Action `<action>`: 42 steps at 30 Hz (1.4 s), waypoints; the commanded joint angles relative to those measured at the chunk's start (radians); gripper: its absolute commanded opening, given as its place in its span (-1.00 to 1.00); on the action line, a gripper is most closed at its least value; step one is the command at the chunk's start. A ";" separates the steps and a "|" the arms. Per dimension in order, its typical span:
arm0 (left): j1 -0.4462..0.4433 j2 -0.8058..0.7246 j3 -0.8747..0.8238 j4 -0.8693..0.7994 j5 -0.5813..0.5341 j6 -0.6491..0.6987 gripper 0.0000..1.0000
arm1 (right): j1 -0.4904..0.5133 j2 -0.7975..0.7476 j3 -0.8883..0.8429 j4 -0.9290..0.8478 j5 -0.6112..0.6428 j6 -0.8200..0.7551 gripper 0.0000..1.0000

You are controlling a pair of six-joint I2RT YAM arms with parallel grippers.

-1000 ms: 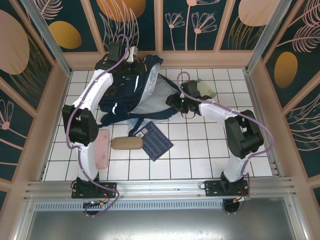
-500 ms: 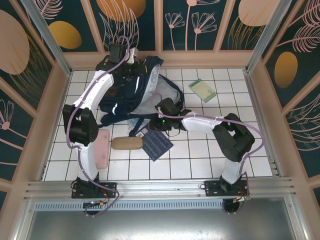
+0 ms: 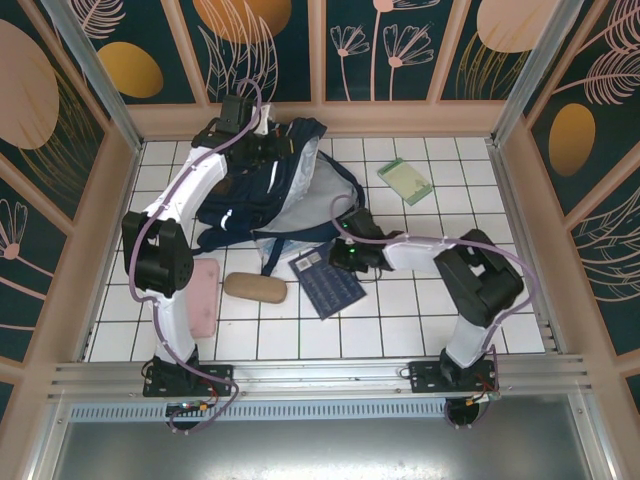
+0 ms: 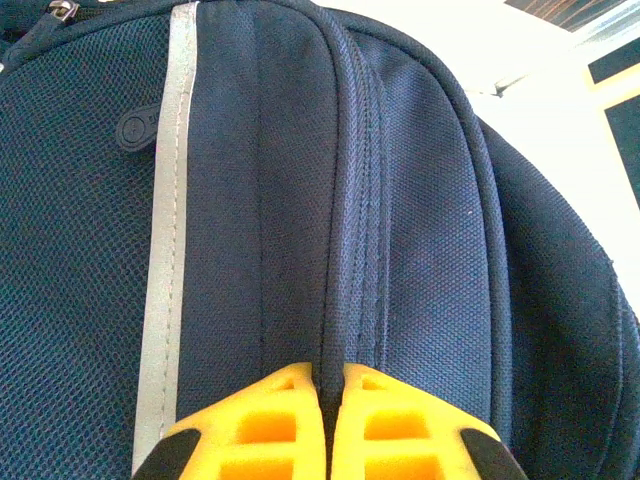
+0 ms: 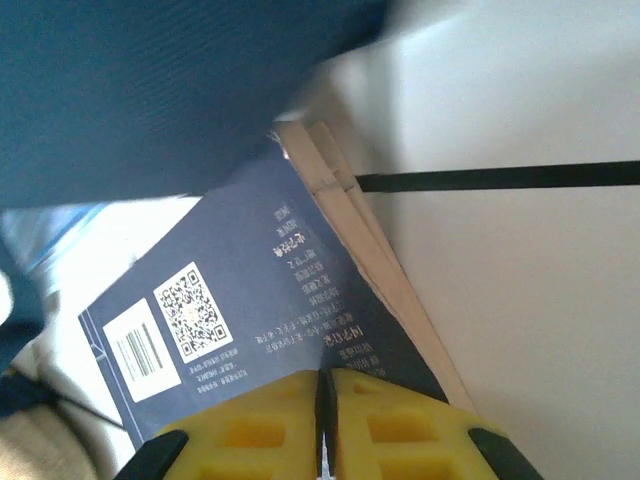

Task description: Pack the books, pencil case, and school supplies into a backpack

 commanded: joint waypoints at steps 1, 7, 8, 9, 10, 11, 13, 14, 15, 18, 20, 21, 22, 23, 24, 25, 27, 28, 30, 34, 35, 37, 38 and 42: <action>0.012 -0.040 -0.016 0.007 -0.052 0.042 -1.00 | -0.076 -0.045 -0.114 -0.126 0.133 0.080 -0.75; 0.011 -0.038 -0.030 -0.002 -0.076 0.060 -1.00 | -0.224 -0.165 -0.218 -0.150 0.182 0.156 -0.76; 0.011 -0.037 -0.036 -0.002 -0.079 0.063 -1.00 | -0.250 -0.183 -0.230 -0.149 0.183 0.166 -0.76; 0.011 -0.037 -0.042 -0.002 -0.083 0.065 -1.00 | -0.269 -0.197 -0.240 -0.148 0.187 0.177 -0.76; 0.010 -0.037 -0.051 -0.001 -0.087 0.066 -1.00 | -0.291 -0.214 -0.249 -0.149 0.191 0.193 -0.76; 0.011 -0.039 -0.060 0.000 -0.091 0.063 -1.00 | -0.313 -0.227 -0.257 -0.142 0.182 0.205 -0.76; 0.007 -0.039 -0.084 0.007 -0.092 0.054 -0.93 | -0.338 -0.255 -0.276 -0.092 0.139 0.200 -0.68; 0.004 -0.040 -0.094 0.007 -0.092 0.051 -0.82 | -0.338 -0.268 -0.275 -0.071 0.122 0.188 -0.61; 0.002 -0.044 -0.105 0.009 -0.093 0.045 -0.78 | -0.339 -0.278 -0.270 -0.059 0.108 0.171 -0.55; -0.012 -0.067 -0.166 0.051 -0.082 0.010 -0.74 | -0.339 -0.307 -0.244 -0.059 0.093 0.112 -0.38; -0.028 -0.084 -0.213 0.079 -0.070 -0.017 -0.56 | -0.338 -0.328 -0.229 -0.083 0.098 0.072 -0.27; -0.041 -0.092 -0.239 0.093 -0.069 -0.032 -0.48 | -0.338 -0.343 -0.220 -0.102 0.109 0.060 -0.19; -0.056 -0.105 -0.265 0.103 -0.072 -0.043 -0.41 | -0.339 -0.360 -0.217 -0.122 0.116 0.048 -0.10; -0.071 -0.115 -0.286 0.108 -0.082 -0.052 -0.34 | -0.338 -0.375 -0.217 -0.136 0.122 0.039 -0.02; -0.089 -0.129 -0.313 0.121 -0.095 -0.063 -0.26 | -0.339 -0.396 -0.218 -0.154 0.133 0.034 0.09; -0.106 -0.143 -0.340 0.135 -0.101 -0.080 -0.19 | -0.339 -0.415 -0.222 -0.173 0.144 0.035 0.16; -0.135 -0.166 -0.386 0.162 -0.108 -0.115 -0.09 | -0.339 -0.449 -0.238 -0.199 0.154 0.027 0.22; -0.150 -0.182 -0.410 0.177 -0.112 -0.133 -0.07 | -0.339 -0.464 -0.247 -0.211 0.156 0.027 0.23; -0.176 -0.209 -0.463 0.211 -0.114 -0.173 -0.04 | -0.339 -0.484 -0.267 -0.228 0.155 0.024 0.23; -0.241 -0.246 -0.548 0.269 -0.098 -0.241 -0.05 | -0.338 -0.514 -0.325 -0.202 0.109 0.000 0.15; -0.256 -0.250 -0.565 0.285 -0.087 -0.253 -0.05 | -0.339 -0.515 -0.336 -0.191 0.096 -0.005 0.15; -0.300 -0.251 -0.597 0.314 -0.078 -0.281 -0.05 | -0.337 -0.508 -0.351 -0.180 0.082 -0.011 0.13; -0.316 -0.249 -0.611 0.327 -0.076 -0.294 -0.05 | -0.337 -0.503 -0.355 -0.179 0.082 -0.013 0.13; -0.370 -0.217 -0.675 0.402 -0.052 -0.354 -0.05 | -0.336 -0.486 -0.380 -0.159 0.074 -0.019 0.13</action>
